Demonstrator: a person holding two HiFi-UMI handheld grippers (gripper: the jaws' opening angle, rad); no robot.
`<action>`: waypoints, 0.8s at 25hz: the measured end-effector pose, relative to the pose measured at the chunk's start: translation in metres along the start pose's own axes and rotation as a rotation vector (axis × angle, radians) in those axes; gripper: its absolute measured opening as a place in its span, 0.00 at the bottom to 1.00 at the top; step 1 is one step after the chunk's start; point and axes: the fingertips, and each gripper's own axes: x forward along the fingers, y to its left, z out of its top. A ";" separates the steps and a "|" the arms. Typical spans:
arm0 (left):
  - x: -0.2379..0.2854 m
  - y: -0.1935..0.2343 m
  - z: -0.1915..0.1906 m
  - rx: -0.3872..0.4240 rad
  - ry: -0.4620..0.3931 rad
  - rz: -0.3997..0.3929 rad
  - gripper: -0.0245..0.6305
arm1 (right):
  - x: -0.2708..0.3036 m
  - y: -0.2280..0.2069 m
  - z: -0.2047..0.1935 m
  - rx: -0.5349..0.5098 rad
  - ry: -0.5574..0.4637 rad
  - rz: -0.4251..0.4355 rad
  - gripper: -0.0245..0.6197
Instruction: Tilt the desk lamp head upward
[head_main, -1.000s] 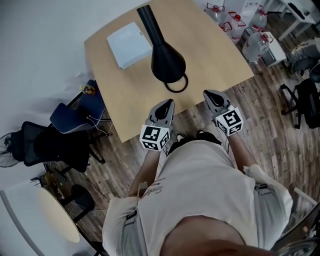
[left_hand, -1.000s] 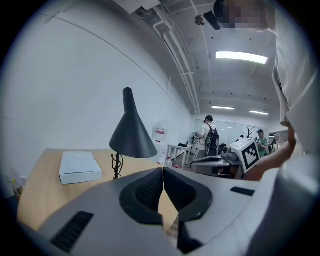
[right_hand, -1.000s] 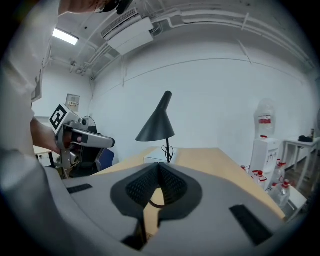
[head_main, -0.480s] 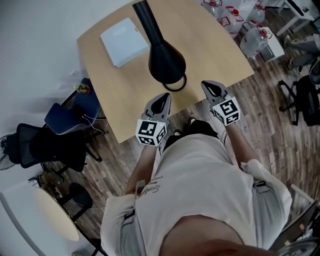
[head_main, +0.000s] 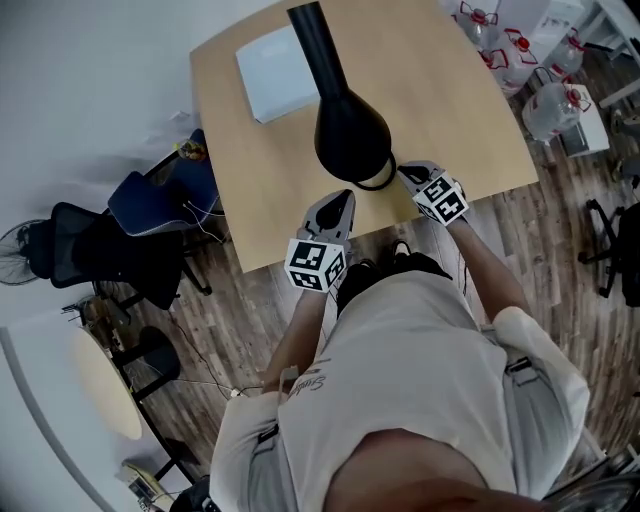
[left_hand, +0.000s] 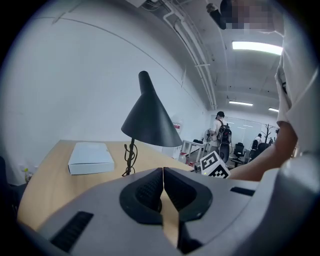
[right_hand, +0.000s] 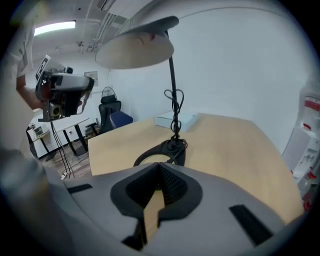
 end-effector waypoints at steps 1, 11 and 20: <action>0.003 0.001 -0.001 -0.009 0.000 0.011 0.06 | 0.009 -0.002 -0.008 -0.001 0.031 0.020 0.03; 0.022 0.016 0.000 -0.045 -0.002 0.074 0.06 | 0.058 -0.003 -0.037 -0.017 0.180 0.101 0.03; 0.030 0.016 0.004 -0.051 -0.014 0.092 0.06 | 0.064 -0.005 -0.054 -0.033 0.275 0.108 0.03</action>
